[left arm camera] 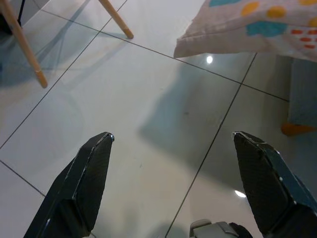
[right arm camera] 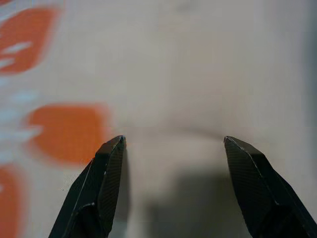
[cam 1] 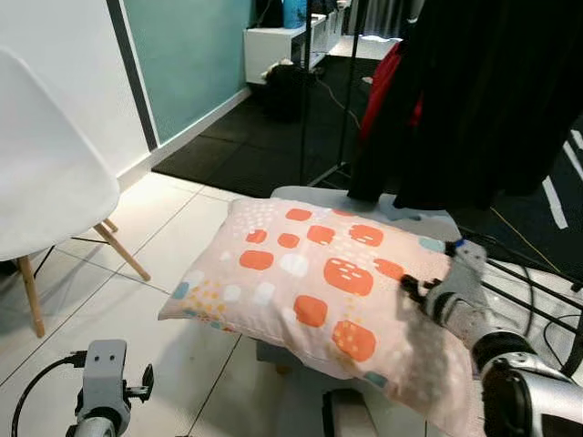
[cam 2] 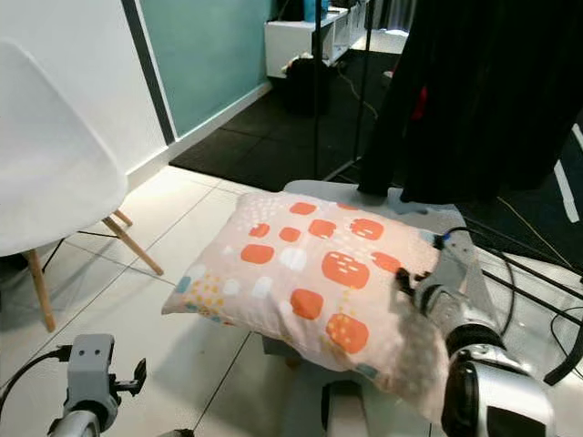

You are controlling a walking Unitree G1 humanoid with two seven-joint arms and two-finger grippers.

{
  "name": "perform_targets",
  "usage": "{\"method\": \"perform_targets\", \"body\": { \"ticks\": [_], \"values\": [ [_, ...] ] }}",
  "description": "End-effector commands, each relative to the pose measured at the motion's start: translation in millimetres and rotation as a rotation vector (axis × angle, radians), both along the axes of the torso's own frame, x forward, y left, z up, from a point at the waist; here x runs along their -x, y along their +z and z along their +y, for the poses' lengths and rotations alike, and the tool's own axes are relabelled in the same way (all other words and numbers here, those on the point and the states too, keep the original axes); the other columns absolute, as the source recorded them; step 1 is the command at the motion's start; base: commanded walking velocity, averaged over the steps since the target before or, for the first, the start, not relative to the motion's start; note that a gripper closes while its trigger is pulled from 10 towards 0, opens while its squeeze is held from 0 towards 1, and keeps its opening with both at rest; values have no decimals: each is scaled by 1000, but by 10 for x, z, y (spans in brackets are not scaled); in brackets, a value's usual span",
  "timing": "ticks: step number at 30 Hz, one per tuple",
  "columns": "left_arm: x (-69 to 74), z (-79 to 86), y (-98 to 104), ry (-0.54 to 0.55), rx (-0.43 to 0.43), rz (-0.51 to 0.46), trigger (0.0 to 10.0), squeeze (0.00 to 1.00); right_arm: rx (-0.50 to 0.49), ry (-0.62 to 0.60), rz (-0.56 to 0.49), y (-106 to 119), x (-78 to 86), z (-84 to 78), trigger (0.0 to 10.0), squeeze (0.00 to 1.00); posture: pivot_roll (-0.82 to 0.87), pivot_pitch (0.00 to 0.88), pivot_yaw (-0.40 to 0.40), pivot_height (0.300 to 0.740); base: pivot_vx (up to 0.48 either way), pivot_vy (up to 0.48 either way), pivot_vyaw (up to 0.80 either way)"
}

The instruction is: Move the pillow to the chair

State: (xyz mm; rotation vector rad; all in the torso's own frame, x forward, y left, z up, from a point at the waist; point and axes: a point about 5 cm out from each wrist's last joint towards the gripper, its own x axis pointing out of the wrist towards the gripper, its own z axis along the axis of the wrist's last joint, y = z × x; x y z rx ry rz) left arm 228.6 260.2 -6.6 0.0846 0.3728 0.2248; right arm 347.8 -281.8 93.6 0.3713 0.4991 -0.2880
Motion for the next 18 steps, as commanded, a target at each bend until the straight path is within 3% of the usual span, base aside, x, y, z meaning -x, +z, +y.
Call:
{"method": "perform_targets", "body": {
  "ticks": [1, 7, 14, 15, 18],
  "values": [
    [28, 27, -21, 2, -1, 21, 10000, 0, 6, -38, 29, -82, 77, -70, 10000, 0, -159, 70, -19, 480, 0, 0, 0],
    [29, 36, -19, 0, -3, 23, 10000, 0, 17, -65, 59, -140, 161, -168, 10000, 0, -160, 73, -16, 455, 0, 0, 0],
    [34, 35, -26, -7, -5, 28, 10000, 0, -86, -78, 65, -286, 229, -93, 10000, 0, -156, 72, -11, 430, 0, 0, 0],
    [52, 34, -36, -9, -5, 31, 10000, 0, -136, -138, 103, -409, 325, -104, 10000, 0, -147, 59, -8, 430, 0, 0, 0],
    [59, 35, -41, -10, -4, 32, 10000, 0, -145, -169, 134, -471, 380, -117, 10000, 0, -146, 59, -7, 430, 0, 0, 0]
  ]
}}
